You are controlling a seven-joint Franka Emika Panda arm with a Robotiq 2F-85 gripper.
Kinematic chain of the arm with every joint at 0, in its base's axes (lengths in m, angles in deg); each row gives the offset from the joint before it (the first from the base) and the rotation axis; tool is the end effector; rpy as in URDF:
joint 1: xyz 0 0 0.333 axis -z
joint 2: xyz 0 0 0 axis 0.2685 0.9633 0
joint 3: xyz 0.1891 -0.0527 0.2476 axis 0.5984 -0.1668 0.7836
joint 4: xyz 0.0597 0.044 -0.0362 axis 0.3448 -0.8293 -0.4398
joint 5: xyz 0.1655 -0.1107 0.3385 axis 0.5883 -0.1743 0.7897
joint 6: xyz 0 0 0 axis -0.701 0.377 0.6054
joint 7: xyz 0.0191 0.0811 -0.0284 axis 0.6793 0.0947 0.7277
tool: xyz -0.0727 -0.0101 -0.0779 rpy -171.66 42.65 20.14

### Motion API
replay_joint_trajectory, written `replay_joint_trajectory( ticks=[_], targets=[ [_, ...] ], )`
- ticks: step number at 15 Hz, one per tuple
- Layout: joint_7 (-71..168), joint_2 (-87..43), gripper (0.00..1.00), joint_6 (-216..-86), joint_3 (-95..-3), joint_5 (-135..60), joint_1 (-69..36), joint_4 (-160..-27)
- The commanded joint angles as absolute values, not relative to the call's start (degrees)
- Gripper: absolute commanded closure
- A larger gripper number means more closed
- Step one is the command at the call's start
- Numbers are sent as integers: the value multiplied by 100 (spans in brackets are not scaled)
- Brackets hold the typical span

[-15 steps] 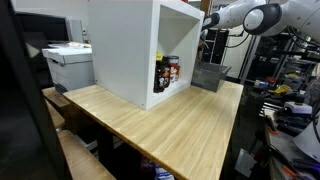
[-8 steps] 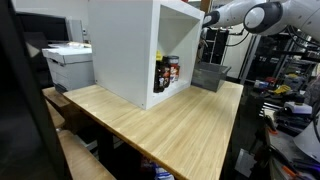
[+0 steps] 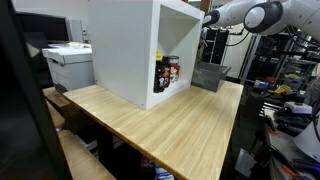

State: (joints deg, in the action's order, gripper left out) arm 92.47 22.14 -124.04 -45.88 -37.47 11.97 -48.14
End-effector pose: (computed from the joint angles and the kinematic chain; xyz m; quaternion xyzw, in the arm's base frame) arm 0.6990 -0.3756 0.2694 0.9938 0.1071 -0.0196 0.0205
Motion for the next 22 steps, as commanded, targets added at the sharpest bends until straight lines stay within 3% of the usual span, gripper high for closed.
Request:
replay_joint_trajectory(
  ticks=[1,22],
  targets=[
    [9399,2201,0,-12284,-4510,-3682,1253,-4885],
    [9400,2580,0,-11900,-4475,-3760,1264,-4601]
  ],
)
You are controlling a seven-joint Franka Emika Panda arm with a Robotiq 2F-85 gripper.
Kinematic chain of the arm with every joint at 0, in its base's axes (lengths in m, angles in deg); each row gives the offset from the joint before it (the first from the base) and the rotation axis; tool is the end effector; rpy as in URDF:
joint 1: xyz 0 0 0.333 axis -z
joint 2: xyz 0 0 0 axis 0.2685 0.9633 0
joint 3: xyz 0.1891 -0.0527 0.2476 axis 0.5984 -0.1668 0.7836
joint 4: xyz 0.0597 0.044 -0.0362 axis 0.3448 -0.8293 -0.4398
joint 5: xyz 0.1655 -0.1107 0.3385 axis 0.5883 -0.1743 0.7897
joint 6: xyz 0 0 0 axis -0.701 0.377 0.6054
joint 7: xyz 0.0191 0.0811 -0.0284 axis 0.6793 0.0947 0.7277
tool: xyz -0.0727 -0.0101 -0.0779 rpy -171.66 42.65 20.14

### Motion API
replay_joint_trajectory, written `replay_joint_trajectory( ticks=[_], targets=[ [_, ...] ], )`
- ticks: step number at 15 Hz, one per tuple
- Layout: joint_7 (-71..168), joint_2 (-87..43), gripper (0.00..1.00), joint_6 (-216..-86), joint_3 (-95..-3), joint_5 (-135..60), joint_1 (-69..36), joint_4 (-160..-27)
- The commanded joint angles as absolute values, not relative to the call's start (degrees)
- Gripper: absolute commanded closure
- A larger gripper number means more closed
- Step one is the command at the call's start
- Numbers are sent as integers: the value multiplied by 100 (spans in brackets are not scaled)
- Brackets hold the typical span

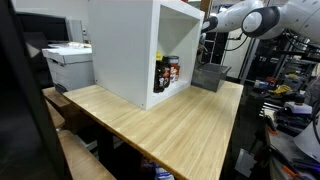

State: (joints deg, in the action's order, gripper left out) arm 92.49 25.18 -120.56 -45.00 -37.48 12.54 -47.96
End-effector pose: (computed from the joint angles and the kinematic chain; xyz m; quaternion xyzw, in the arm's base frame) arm 0.6887 -0.3716 0.2240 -0.9923 -0.1059 0.0618 0.0157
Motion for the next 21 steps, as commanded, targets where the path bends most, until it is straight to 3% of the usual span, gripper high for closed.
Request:
replay_joint_trajectory(
  ticks=[1,6,9,16,17,18,19,21],
  targets=[
    [9393,2586,0,-11894,-4475,-3759,1262,-4574],
    [9375,2626,1,-11876,-4497,-3791,1223,-4402],
    [9376,2661,26,-11851,-4512,-3810,1203,-4307],
    [9394,2761,67,-11742,-4520,-3811,1205,-4116],
    [9397,2778,68,-11717,-4525,-3814,1208,-4093],
    [9385,2813,31,-11626,-4543,-3828,1213,-4040],
    [9389,2832,36,-11564,-4548,-3827,1217,-4005],
    [9394,2896,32,-11438,-4557,-3823,1227,-3919]
  ],
)
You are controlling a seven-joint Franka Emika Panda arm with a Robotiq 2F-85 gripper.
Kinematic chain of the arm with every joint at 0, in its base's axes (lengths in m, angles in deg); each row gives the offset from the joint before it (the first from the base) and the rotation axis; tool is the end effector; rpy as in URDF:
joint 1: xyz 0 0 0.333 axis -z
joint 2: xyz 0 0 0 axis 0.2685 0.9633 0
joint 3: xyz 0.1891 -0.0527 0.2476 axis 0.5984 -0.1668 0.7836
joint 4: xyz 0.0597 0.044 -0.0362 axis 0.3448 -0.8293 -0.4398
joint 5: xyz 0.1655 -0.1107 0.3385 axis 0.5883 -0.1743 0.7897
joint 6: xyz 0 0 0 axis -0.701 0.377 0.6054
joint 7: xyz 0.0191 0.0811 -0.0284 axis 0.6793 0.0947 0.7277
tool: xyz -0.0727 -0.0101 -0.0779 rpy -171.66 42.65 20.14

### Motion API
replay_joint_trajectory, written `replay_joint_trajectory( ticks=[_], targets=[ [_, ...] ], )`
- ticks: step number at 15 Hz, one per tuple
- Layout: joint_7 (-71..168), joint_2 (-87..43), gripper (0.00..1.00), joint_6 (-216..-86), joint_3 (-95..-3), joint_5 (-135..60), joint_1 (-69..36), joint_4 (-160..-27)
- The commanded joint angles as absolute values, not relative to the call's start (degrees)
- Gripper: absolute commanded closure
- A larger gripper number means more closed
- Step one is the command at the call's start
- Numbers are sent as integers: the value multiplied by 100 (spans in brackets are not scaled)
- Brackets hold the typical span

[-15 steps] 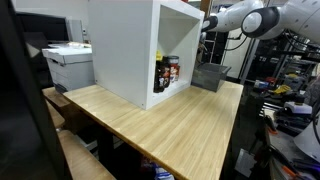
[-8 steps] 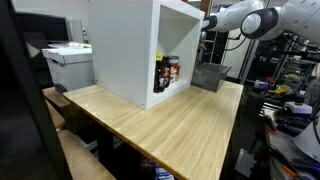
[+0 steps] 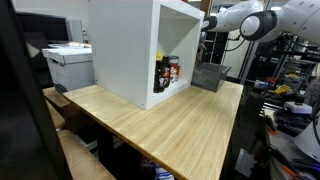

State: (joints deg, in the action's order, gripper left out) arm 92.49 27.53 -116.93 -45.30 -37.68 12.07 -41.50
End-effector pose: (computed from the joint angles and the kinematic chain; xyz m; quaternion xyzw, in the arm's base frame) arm 0.6963 -0.3715 0.2395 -0.9923 -0.1076 0.0609 0.0095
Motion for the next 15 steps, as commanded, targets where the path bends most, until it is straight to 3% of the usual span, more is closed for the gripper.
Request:
replay_joint_trajectory(
  ticks=[1,6,9,13,14,15],
  targets=[
    [9396,2925,27,-11387,-4563,-3824,1228,-3887],
    [9388,3066,2,-11151,-4584,-3828,1216,-3711],
    [9384,3124,0,-11065,-4604,-3829,1205,-3605],
    [9389,3173,0,-11004,-4613,-3826,1194,-3481],
    [9389,3179,4,-10994,-4613,-3826,1192,-3455],
    [9392,3183,26,-10989,-4616,-3831,1187,-3433]
  ],
)
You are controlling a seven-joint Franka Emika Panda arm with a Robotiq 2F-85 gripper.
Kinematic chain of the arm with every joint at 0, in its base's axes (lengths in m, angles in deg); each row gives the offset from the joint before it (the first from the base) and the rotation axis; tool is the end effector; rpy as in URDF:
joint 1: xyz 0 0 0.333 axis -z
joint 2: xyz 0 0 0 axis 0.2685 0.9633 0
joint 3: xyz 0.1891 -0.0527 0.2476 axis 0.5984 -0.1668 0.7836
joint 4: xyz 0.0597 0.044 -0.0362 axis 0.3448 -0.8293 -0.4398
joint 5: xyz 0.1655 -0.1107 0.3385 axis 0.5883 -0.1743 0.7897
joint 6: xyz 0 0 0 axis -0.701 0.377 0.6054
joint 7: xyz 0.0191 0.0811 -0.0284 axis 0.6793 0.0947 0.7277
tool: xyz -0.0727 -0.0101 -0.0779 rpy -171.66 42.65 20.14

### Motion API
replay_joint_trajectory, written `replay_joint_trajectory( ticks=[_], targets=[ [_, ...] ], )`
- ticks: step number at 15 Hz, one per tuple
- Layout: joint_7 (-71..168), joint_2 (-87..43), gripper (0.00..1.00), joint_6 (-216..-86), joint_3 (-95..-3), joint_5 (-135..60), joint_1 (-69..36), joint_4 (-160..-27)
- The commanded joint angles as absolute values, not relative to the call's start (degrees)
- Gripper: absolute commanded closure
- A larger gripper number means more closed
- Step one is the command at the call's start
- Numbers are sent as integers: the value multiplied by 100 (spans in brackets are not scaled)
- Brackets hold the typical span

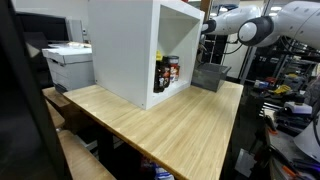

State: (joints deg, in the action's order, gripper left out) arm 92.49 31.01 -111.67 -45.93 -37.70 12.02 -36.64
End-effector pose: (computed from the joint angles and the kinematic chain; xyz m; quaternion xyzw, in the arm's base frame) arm 0.6903 -0.3727 0.2246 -0.9900 -0.1041 0.0921 0.0236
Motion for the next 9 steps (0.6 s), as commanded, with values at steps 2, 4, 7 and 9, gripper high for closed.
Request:
replay_joint_trajectory(
  ticks=[2,4,7,9],
  targets=[
    [9407,3192,29,-10984,-4620,-3841,1178,-3387],
    [9422,3199,41,-10987,-4616,-3839,1177,-3355],
    [9436,3202,59,-10995,-4605,-3827,1182,-3334],
    [9451,3208,69,-11002,-4596,-3817,1189,-3318]
  ],
)
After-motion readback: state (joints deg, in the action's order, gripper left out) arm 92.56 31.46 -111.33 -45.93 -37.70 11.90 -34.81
